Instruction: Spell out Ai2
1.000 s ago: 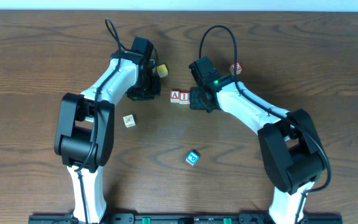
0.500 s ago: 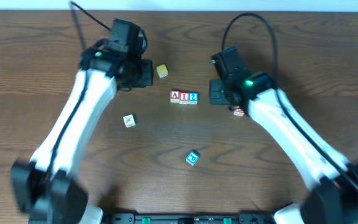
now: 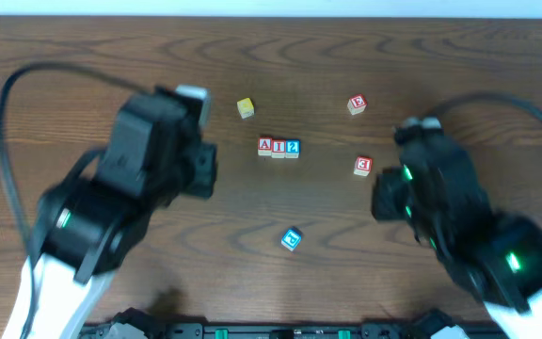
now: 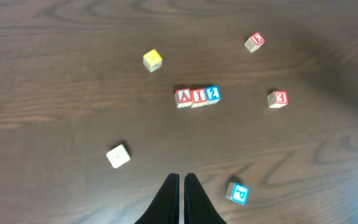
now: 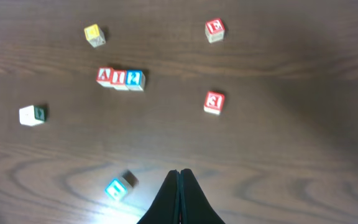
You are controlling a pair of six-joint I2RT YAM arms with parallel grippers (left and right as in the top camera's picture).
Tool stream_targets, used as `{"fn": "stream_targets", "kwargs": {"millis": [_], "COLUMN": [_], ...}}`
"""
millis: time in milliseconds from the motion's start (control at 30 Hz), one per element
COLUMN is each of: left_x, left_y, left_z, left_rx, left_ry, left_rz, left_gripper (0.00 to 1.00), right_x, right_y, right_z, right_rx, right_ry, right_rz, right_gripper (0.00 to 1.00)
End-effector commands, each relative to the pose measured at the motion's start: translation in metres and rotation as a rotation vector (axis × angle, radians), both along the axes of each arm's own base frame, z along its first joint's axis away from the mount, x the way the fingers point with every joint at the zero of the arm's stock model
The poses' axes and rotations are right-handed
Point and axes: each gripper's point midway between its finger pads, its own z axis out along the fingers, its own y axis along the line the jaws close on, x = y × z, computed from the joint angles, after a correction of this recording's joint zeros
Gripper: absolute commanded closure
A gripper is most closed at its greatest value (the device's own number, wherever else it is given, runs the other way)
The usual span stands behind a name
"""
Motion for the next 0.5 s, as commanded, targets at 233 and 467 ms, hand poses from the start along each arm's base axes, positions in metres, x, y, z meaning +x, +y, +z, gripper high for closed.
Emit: {"fn": "stream_targets", "kwargs": {"millis": [233,467], "left_x": [-0.018,-0.025], "left_y": [0.011,0.015], "left_z": [-0.037,-0.044], "left_rx": [0.033,0.053], "left_ry": [0.028,0.066], "left_rz": [-0.002,-0.002], "left_gripper": [0.04,0.05], "right_x": [-0.031,-0.035], "right_y": [-0.010,-0.004], "right_z": [-0.041,-0.042], "right_rx": [0.017,0.044], "right_ry": [0.072,0.093], "right_rz": [-0.018,0.009], "right_gripper": [0.01,0.01]}}
